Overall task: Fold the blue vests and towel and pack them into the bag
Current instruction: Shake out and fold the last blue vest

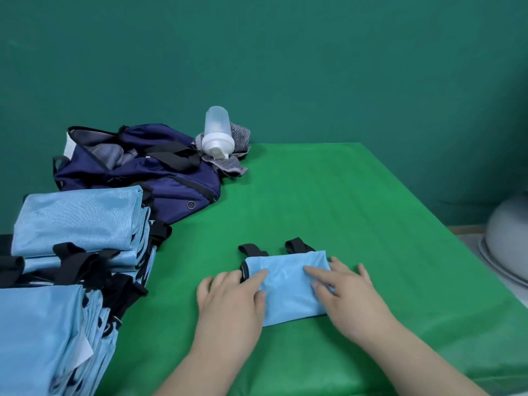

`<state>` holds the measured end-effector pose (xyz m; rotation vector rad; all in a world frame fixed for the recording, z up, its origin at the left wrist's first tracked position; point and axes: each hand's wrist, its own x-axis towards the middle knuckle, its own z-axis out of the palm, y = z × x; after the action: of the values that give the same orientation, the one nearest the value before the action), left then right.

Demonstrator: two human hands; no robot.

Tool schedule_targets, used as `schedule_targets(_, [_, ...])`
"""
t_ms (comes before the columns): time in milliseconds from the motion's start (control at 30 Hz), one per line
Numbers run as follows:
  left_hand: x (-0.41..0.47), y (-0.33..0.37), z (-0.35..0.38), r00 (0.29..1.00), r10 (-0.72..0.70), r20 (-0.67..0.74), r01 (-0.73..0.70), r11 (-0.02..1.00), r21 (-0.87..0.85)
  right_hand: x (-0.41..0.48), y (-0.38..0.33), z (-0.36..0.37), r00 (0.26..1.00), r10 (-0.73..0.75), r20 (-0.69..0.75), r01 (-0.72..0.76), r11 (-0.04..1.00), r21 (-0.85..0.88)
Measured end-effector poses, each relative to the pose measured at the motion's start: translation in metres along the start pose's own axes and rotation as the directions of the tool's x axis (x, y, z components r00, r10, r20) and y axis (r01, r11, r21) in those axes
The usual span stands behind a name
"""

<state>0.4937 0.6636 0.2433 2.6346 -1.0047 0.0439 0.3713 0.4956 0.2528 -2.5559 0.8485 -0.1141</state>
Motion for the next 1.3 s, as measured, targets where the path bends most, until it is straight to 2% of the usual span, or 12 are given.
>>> schedule_targets(100, [-0.003,0.005,0.001,0.999,-0.039,0.03,0.043,0.987,-0.154,-0.003,-0.008,0.003,0.997,0.028,-0.065,-0.021,0.993,0.113])
schedule_targets(233, [-0.014,0.009,-0.017,0.998,-0.03,-0.054,0.0,0.88,-0.474,-0.008,-0.013,-0.005,0.977,0.118,-0.176,-0.031,0.902,0.431])
schedule_targets(333, [-0.028,0.006,-0.049,0.996,-0.005,-0.094,-0.052,0.803,-0.594,-0.022,-0.02,-0.02,0.963,0.163,-0.214,0.041,0.696,0.717])
schedule_targets(400, [-0.042,-0.006,-0.082,0.994,-0.023,-0.109,-0.052,0.764,-0.643,-0.034,-0.038,-0.03,0.978,0.12,-0.171,0.09,0.497,0.863])
schedule_targets(467, [-0.058,-0.026,-0.114,0.986,-0.061,-0.155,-0.055,0.757,-0.651,-0.045,-0.068,-0.033,0.989,0.046,-0.143,0.119,0.347,0.93])
schedule_targets(567, [-0.078,-0.065,-0.169,0.96,-0.145,-0.241,-0.051,0.753,-0.656,-0.056,-0.132,-0.032,0.982,-0.07,-0.178,0.19,0.261,0.946])
schedule_targets(700, [-0.09,-0.136,-0.232,0.93,-0.254,-0.267,0.017,0.753,-0.657,-0.065,-0.228,-0.017,0.952,-0.187,-0.245,0.294,0.32,0.901])
schedule_targets(833, [-0.088,-0.208,-0.248,0.927,-0.33,-0.177,0.156,0.77,-0.618,-0.07,-0.296,0.018,0.937,-0.259,-0.234,0.339,0.51,0.79])
schedule_targets(933, [-0.085,-0.244,-0.228,0.95,-0.307,-0.059,0.24,0.837,-0.492,-0.064,-0.307,0.052,0.952,-0.26,-0.162,0.299,0.667,0.683])
schedule_targets(1033, [-0.088,-0.261,-0.203,0.951,-0.308,0.01,0.275,0.834,-0.478,-0.059,-0.298,0.079,0.966,-0.246,-0.073,0.241,0.771,0.589])
schedule_targets(1200, [-0.092,-0.268,-0.19,0.97,-0.242,-0.025,0.209,0.881,-0.425,-0.053,-0.289,0.086,0.95,-0.28,-0.136,0.31,0.812,0.494])
schedule_targets(1300, [-0.095,-0.26,-0.193,0.964,-0.238,-0.118,0.165,0.885,-0.435,-0.056,-0.288,0.078,0.944,-0.279,-0.176,0.329,0.762,0.558])
